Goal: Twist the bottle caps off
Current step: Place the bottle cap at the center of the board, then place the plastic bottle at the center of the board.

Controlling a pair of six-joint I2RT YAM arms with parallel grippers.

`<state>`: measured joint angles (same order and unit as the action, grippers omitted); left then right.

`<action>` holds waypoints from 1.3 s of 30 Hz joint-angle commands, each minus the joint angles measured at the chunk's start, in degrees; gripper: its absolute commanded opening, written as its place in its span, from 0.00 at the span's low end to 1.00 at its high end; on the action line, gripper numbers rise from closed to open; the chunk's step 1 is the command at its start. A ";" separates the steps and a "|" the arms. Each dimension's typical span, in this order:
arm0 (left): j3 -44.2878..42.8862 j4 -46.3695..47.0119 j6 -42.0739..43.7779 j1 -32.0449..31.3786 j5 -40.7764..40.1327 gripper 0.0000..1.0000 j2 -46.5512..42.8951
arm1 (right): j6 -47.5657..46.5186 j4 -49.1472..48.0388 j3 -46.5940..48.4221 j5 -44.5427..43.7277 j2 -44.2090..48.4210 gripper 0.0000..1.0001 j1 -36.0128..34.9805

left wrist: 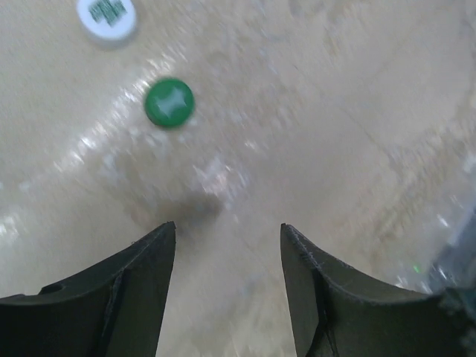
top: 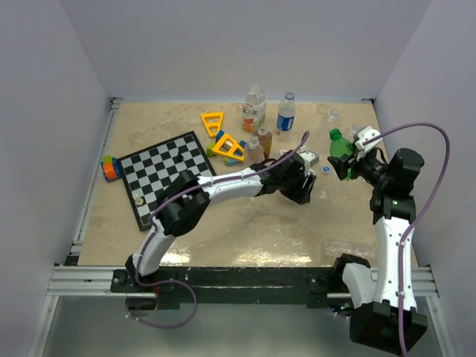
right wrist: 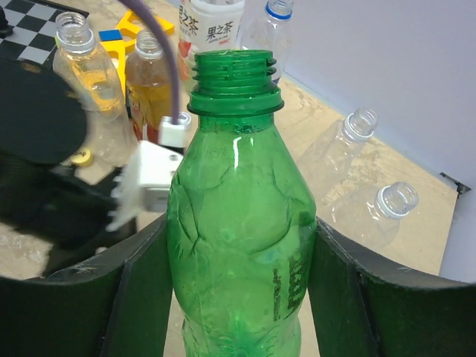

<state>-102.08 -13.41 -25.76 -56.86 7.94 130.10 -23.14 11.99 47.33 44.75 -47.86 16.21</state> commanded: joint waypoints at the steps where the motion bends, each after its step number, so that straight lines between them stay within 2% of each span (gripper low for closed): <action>1: 11.52 5.76 4.13 -3.69 4.18 0.63 -16.08 | 0.20 -1.18 0.22 2.44 1.01 0.00 0.40; 4: 22.42 8.83 5.63 -5.45 4.10 0.63 -26.79 | -1.82 0.48 0.74 4.28 0.22 0.00 0.49; 7: 36.83 15.31 6.95 -7.38 1.65 0.64 -37.52 | -5.15 3.12 1.53 8.66 -1.09 0.00 0.40; 11: 51.60 19.81 5.99 -9.05 -1.87 0.65 -51.49 | -13.58 12.50 4.34 15.44 -4.26 0.00 0.05; 16: 61.55 24.30 1.95 -10.20 -4.51 0.68 -63.20 | -20.02 20.00 6.28 18.18 -6.02 0.00 -1.87; 20: 63.85 26.24 1.76 -10.81 -5.48 0.72 -66.29 | -19.85 22.20 7.16 17.21 -7.25 0.00 -7.75; 24: 63.94 27.47 2.90 -10.99 -6.80 0.76 -66.38 | -13.53 17.30 6.46 15.37 -7.60 0.00 -13.91; 28: 63.32 29.40 3.26 -10.99 -7.68 0.87 -65.33 | -9.21 13.42 6.81 16.15 -9.27 0.00 -17.96; 31: 63.76 33.43 2.91 -10.99 -9.70 1.00 -64.63 | -8.42 13.76 8.30 18.78 -11.99 0.00 -19.37; 36: 65.52 42.75 0.28 -10.99 -11.81 1.00 -62.61 | -5.27 13.59 10.50 22.39 -15.86 0.00 -19.81; 39: 65.96 48.72 -1.75 -10.99 -11.64 1.00 -60.06 | 4.55 6.14 9.71 21.96 -15.52 0.00 -19.81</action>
<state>-37.06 22.65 -24.47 -67.59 -2.11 67.33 -29.87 26.55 54.87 63.94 -64.40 -3.38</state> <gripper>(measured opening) 0.997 0.636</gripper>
